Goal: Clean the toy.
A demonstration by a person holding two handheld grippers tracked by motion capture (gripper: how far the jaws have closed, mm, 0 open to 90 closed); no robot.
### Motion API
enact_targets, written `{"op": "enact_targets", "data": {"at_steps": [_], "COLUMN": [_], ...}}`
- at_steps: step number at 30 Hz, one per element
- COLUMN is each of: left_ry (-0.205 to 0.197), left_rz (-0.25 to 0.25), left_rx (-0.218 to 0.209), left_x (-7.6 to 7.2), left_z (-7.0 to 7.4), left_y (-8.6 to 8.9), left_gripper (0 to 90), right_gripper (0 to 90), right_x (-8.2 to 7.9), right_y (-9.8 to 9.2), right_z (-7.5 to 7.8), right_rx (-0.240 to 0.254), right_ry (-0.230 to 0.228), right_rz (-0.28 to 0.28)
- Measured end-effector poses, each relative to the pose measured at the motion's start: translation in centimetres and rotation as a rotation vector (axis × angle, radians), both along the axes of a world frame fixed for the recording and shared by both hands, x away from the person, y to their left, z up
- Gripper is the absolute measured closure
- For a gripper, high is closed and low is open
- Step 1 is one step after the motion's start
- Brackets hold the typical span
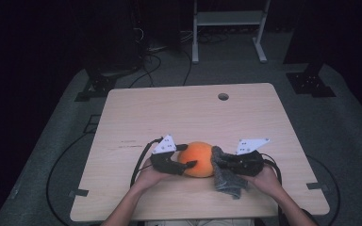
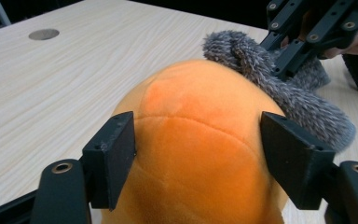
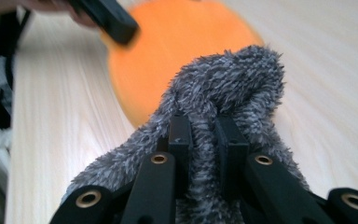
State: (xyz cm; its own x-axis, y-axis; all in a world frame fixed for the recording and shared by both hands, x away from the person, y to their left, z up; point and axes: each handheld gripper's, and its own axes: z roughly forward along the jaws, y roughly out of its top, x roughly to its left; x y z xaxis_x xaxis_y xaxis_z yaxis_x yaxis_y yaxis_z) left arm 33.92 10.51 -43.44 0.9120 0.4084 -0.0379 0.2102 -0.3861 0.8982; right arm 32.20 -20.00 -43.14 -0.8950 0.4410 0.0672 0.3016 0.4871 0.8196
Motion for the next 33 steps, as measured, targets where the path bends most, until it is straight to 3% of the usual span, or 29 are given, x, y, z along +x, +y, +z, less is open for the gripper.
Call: {"op": "enact_targets", "data": {"at_steps": [2, 4, 10, 13, 16, 18, 21, 27, 33], "left_ry": [-0.004, -0.009, -0.028, -0.020, 0.031, 0.050, 0.047, 0.034, 0.030], "left_rz": [0.000, 0.001, -0.002, -0.022, -0.051, -0.027, -0.013, -0.031, -0.039], "left_rx": [-0.001, -0.003, 0.013, 0.017, -0.007, -0.039, 0.022, 0.040, 0.044], "left_x": [-0.1, -0.2, -0.5, -0.6, 0.0, 0.4, 0.6, 0.3, 0.1], "left_z": [-0.2, -0.3, -0.4, -0.3, 0.3, 0.7, 0.5, -0.1, -0.4], "left_y": [0.2, 0.2, 0.0, 0.1, 0.5, 0.6, -0.1, 0.1, 0.4], "left_gripper": [30.0, 30.9, 34.7, 35.0, 24.0, 15.2, 10.9, 24.1, 28.2], "right_gripper": [78.5, 78.4, 78.1, 78.0, 78.2, 78.2, 78.2, 78.2, 78.1], "right_x": [-0.1, -0.3, -0.4, 0.0, 0.2, 0.0, -0.4, -0.3, -0.5], "right_y": [-0.6, -0.9, -0.2, 0.9, 1.8, 2.0, 2.2, 0.8, -1.1], "right_z": [-0.6, -0.7, 0.9, 1.6, 1.4, 1.3, 1.1, 0.2, -1.2], "right_rx": [-0.038, -0.043, 0.044, 0.060, 0.023, 0.018, 0.007, 0.018, -0.047], "right_ry": [0.023, 0.028, 0.006, -0.010, -0.012, -0.004, -0.016, 0.015, 0.058], "right_rz": [-0.018, -0.021, -0.001, 0.013, 0.049, 0.077, 0.091, 0.058, 0.001]}}
